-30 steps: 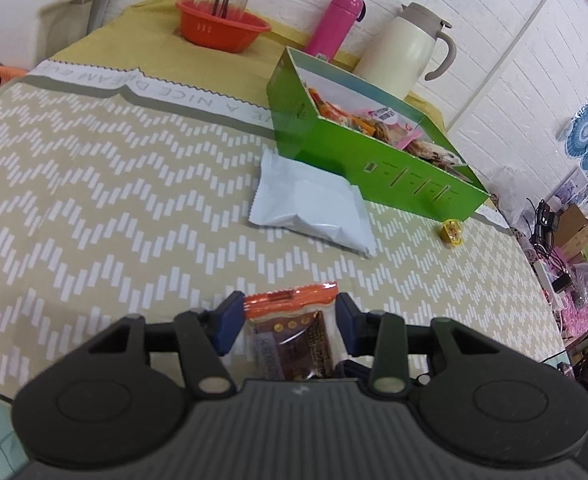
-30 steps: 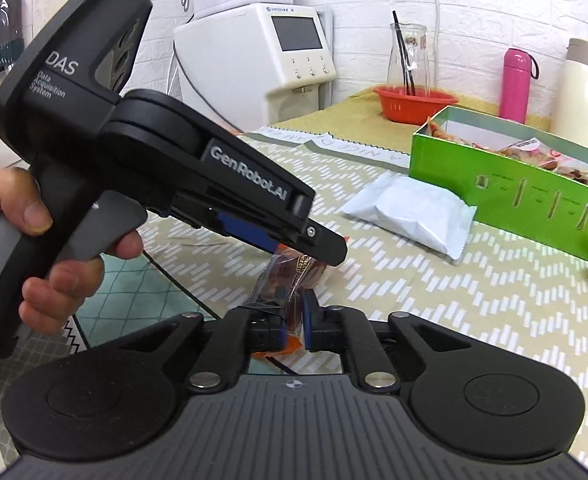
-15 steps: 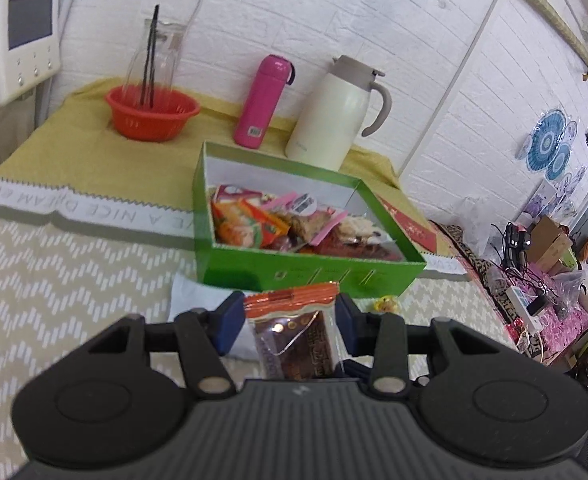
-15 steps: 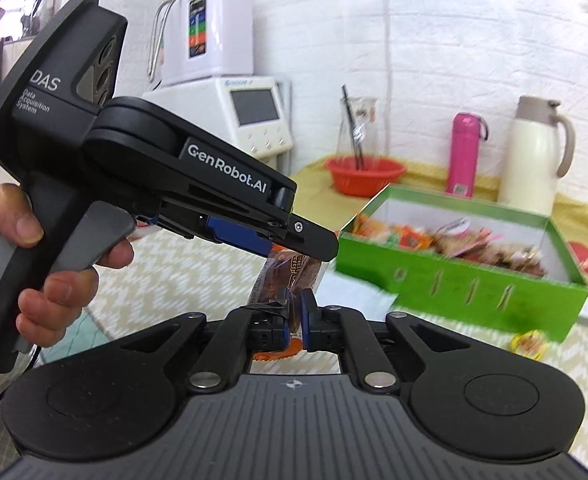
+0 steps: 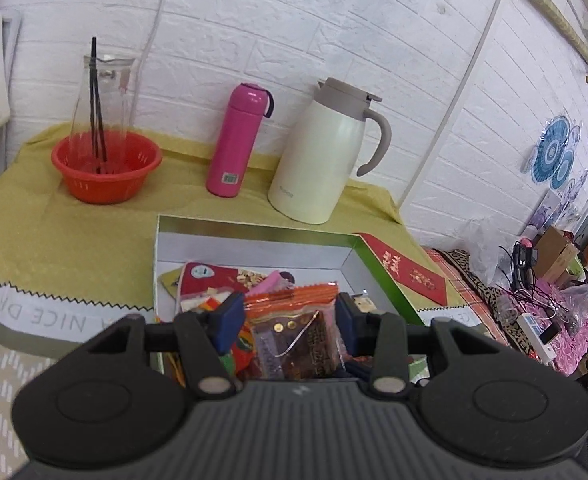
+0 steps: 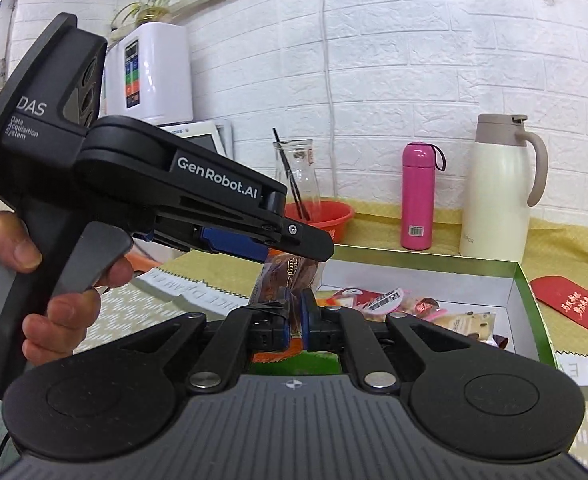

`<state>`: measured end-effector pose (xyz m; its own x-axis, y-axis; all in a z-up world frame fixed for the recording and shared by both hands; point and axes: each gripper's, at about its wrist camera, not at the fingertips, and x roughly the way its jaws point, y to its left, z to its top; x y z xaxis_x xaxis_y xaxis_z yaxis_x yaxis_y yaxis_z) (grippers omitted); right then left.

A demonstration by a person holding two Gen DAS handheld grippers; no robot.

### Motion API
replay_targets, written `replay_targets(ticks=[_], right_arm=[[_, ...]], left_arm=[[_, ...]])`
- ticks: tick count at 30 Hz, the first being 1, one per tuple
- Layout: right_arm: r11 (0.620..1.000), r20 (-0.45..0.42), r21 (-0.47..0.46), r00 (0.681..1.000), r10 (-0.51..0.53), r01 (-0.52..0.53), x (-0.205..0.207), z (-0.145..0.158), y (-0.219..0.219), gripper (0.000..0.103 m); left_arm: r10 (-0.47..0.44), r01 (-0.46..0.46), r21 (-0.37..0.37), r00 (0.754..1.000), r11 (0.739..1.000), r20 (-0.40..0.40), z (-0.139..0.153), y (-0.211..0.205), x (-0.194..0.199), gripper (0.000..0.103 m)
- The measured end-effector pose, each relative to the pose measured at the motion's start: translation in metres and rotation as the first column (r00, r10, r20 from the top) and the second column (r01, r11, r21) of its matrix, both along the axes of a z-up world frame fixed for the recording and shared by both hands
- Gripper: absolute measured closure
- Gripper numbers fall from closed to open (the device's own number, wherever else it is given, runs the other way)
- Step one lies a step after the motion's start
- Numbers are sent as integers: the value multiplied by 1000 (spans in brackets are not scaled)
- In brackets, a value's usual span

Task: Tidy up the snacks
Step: 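Carry the sausage stick pack into the green box and open the left tool, then move the right tool to the yellow jelly cup and grasp it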

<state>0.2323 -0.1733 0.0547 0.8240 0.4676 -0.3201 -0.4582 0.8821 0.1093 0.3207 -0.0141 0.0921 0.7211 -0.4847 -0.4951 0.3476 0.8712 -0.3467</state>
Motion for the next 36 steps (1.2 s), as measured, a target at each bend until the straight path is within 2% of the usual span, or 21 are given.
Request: replay_targets(ticks=[6,9,10,12,13,14,16,18,24,36], right_arm=[[999,-38,42,999,-5,7,35,-15,-5,93],[999,-19,47,1000,-11,12,45,-23,-8,89],[999,-13,41,1000,-14,15,47,-25,-8,80],[1000,3,11,1000,-27,27,48,-29,-8,49],[999,16,-5,999,-34,34,47,-30,-8,10],[999,39,-20,998,-48,49,45,-31,-7,0],[997,73,-41,995,-64,68,41,-33,-6,0],[996,65,-54,996,-65,68,41,-34,-5,0],[994,61,-47,994,-92,95,33,-31,-9,0],[994,69,-41,993,-98,101,-2,-12,-7,0]], left_arm=[[10,-10,5,999,1000,-42,-17,-3,42,63],[4,-5,-10,999,1000,-37,-24,-3,53,61],[3,-4,-13,999,1000,-36,-26,-2,55,43],[22,-23,-27,999,999,-31,-29,0,54,24],[26,-27,-33,999,999,-26,-31,0,53,24],[34,-35,-22,999,999,-25,-32,-1,53,23],[71,-70,31,997,997,-17,-33,-4,51,21],[103,-102,84,995,991,-7,-35,-7,49,21],[145,-144,126,989,982,4,-34,-4,38,18],[137,-142,115,989,983,47,-10,0,-9,18]])
